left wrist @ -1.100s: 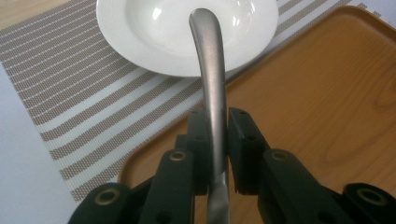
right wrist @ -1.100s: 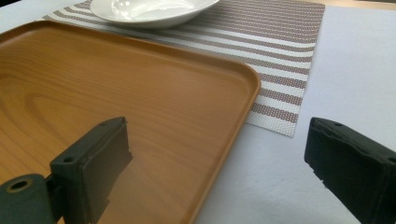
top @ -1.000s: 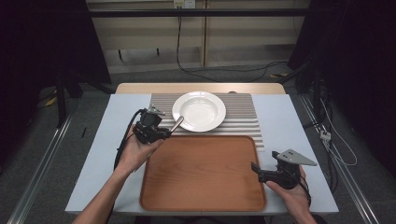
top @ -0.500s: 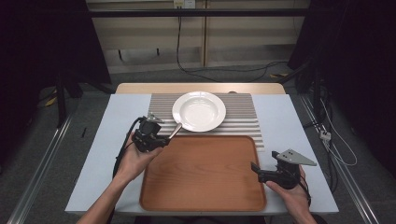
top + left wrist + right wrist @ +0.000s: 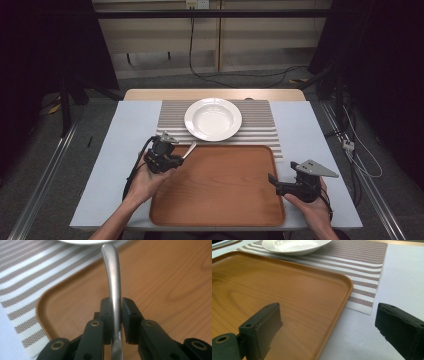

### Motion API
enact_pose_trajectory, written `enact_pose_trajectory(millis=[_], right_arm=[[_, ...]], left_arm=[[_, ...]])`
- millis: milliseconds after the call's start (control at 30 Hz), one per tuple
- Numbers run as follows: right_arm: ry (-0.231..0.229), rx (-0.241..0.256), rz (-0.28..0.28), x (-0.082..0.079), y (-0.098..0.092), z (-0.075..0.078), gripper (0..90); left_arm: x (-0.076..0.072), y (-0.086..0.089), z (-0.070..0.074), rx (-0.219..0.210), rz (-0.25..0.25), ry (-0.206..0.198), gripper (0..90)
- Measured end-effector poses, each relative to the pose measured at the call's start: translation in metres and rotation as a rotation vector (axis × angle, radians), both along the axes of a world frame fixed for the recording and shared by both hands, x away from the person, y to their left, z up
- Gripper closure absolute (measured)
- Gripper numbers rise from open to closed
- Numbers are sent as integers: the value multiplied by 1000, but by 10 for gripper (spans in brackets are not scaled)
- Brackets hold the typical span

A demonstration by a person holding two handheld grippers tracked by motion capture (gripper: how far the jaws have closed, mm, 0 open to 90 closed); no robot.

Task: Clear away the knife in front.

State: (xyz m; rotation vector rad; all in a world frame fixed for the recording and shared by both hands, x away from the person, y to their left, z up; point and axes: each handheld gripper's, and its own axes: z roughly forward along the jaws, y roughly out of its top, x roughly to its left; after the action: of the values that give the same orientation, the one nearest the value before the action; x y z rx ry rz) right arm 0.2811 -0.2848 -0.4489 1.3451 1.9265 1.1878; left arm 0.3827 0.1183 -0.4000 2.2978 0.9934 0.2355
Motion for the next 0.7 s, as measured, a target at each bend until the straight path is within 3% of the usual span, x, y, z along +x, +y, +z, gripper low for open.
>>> enact_pose_trajectory(millis=[333,533,633,700], right_arm=[[-1,1,8,0,1,0,62],[-1,2,9,0,1,0,62],[-1,3,9,0,1,0,62],[1,3,8,0,1,0,62]], left_arm=[[-3,-14,-15,24,-3,51,799],[-3,-22,-28,59,-8,70,799],[-2,-24,-31,53,-10,87,799],[-3,-25,-33,61,-5,83,799]])
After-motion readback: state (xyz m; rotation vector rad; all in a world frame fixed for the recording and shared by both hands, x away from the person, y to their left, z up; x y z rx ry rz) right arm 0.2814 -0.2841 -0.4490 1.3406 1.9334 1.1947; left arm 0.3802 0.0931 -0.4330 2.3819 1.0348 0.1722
